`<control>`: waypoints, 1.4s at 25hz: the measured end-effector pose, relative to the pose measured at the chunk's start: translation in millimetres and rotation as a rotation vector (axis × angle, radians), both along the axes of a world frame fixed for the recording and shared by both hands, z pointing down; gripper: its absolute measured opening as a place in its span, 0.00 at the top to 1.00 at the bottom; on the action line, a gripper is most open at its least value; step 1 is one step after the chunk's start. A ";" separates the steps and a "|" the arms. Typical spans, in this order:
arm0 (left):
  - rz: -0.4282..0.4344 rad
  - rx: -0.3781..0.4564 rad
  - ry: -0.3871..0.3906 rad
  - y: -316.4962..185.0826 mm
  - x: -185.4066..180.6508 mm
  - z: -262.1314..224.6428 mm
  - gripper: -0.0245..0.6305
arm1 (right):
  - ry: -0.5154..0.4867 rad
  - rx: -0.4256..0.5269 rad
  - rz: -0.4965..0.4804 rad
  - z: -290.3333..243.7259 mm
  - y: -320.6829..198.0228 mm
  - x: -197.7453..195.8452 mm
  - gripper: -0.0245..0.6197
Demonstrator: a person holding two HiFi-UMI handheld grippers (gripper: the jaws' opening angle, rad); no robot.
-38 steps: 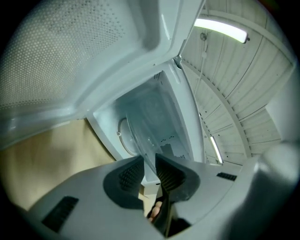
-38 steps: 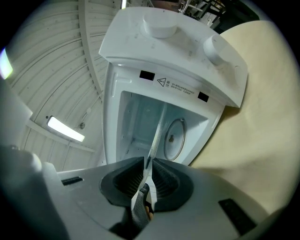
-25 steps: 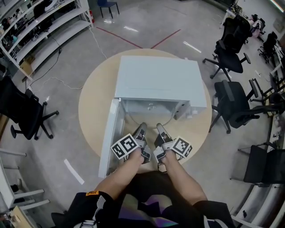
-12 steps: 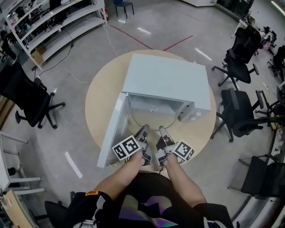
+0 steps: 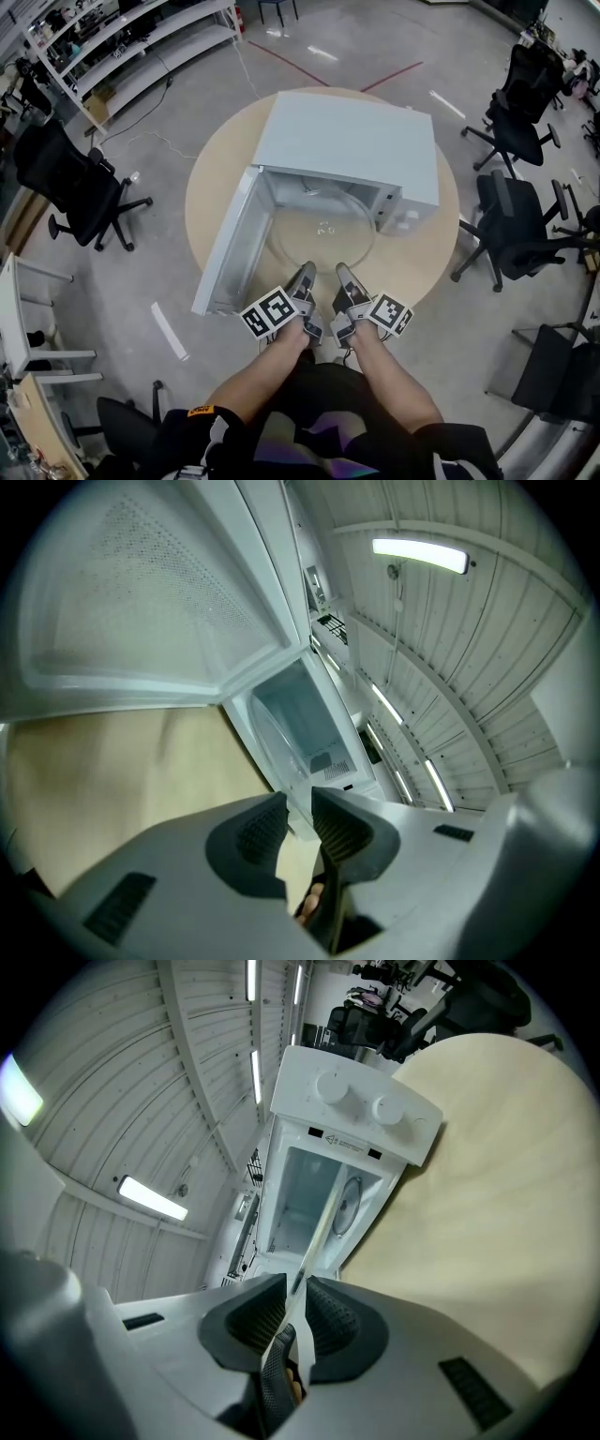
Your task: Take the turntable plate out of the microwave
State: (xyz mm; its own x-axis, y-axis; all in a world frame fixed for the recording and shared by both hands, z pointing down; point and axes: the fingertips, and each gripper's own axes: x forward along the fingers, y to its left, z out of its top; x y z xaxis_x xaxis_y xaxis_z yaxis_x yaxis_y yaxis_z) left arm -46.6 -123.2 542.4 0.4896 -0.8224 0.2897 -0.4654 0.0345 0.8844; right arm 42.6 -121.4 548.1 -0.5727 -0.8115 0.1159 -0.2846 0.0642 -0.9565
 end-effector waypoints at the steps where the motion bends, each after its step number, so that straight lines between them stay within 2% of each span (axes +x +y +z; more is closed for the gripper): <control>1: -0.007 -0.002 -0.001 6.3 4.0 1.4 0.78 | 0.001 -0.002 -0.006 1.3 5.8 3.9 0.86; 17: -0.057 -0.034 0.032 94.6 48.4 36.7 0.78 | 0.045 -0.036 -0.065 32.8 89.7 48.0 0.86; 24: -0.054 -0.056 0.028 111.9 60.0 51.3 0.78 | 0.083 -0.036 -0.077 46.7 105.3 61.3 0.86; 35: -0.027 -0.101 -0.002 120.9 75.1 75.4 0.78 | 0.043 -0.103 -0.055 72.9 117.7 73.8 0.86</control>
